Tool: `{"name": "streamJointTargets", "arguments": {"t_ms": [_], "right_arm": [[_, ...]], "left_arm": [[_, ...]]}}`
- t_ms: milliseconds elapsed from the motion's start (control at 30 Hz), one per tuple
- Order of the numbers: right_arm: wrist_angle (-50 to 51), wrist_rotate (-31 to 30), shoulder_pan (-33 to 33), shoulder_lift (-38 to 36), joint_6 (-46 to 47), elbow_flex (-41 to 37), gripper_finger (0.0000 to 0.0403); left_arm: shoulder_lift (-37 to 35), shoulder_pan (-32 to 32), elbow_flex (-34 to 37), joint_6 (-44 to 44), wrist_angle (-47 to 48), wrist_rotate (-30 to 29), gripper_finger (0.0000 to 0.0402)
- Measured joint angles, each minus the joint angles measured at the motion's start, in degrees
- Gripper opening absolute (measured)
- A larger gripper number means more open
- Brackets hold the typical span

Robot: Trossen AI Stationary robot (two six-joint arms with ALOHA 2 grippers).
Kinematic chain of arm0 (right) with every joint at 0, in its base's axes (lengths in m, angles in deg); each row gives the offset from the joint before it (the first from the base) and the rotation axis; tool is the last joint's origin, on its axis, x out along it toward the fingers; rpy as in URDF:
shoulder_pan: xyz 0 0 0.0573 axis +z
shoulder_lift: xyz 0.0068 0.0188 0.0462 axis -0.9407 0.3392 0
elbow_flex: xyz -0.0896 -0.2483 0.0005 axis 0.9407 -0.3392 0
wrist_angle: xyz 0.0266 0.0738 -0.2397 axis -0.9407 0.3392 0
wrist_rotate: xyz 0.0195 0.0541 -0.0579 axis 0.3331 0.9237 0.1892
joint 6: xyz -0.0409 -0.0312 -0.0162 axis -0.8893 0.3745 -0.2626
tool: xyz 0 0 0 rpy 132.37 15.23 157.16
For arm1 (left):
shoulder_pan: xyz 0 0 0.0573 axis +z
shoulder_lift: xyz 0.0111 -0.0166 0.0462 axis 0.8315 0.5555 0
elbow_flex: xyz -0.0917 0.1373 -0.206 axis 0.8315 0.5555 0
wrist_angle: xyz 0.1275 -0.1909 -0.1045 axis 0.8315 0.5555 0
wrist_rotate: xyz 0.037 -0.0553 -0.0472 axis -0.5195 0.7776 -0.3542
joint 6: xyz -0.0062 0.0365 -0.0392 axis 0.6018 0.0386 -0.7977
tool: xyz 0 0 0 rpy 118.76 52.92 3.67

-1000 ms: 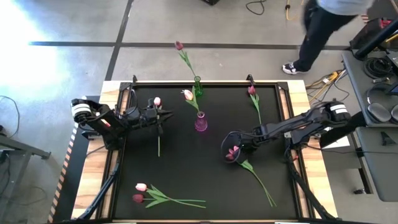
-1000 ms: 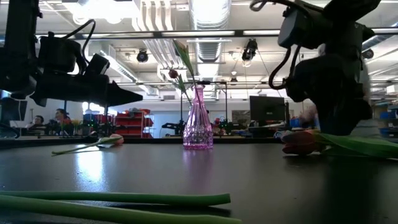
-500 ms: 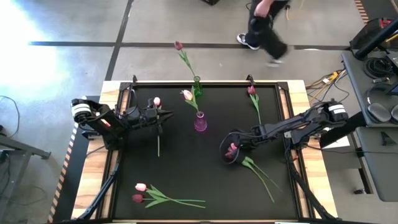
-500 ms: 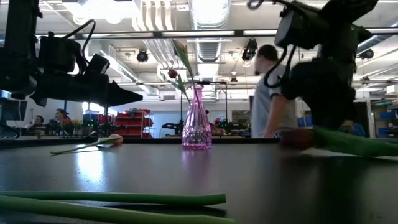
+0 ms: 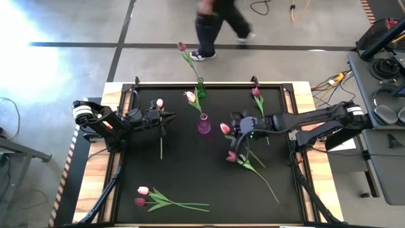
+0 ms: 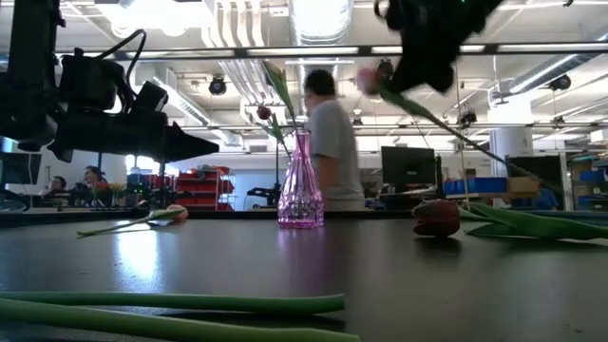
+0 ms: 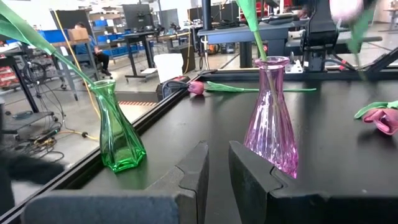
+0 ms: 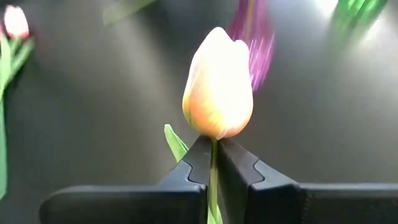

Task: Sort flowers into vase by color
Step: Put the purple flower into the purple vase

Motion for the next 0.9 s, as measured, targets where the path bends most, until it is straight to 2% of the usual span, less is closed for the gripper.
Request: {"name": "streamJointTargets", "arguments": {"t_ms": [100,167,533,667,900], "right_arm": [[-5.8,-6.91,0.0,-0.69,-8.27,3.63,0.0013],[-11.29,-8.89,0.0,-0.79,-13.85,5.51,0.0013],[-34.96,-10.83,-0.63,2.65,-37.21,14.72,0.0013],[-39.62,-10.21,-1.0,4.2,-40.07,16.96,0.0013],[-42.89,-6.71,-2.34,8.44,-38.26,19.61,0.0013]], "left_arm": [[0.0,0.01,-0.01,0.0,-0.11,0.0,0.0047],[0.0,-0.01,-0.05,0.0,-0.19,0.0,0.0047],[0.0,-0.01,-0.14,0.01,-0.4,0.0,0.0047],[0.0,-0.01,-0.14,0.02,-0.43,0.0,0.0047],[0.0,-0.01,-0.14,0.02,-0.43,0.0,0.0047]]}}
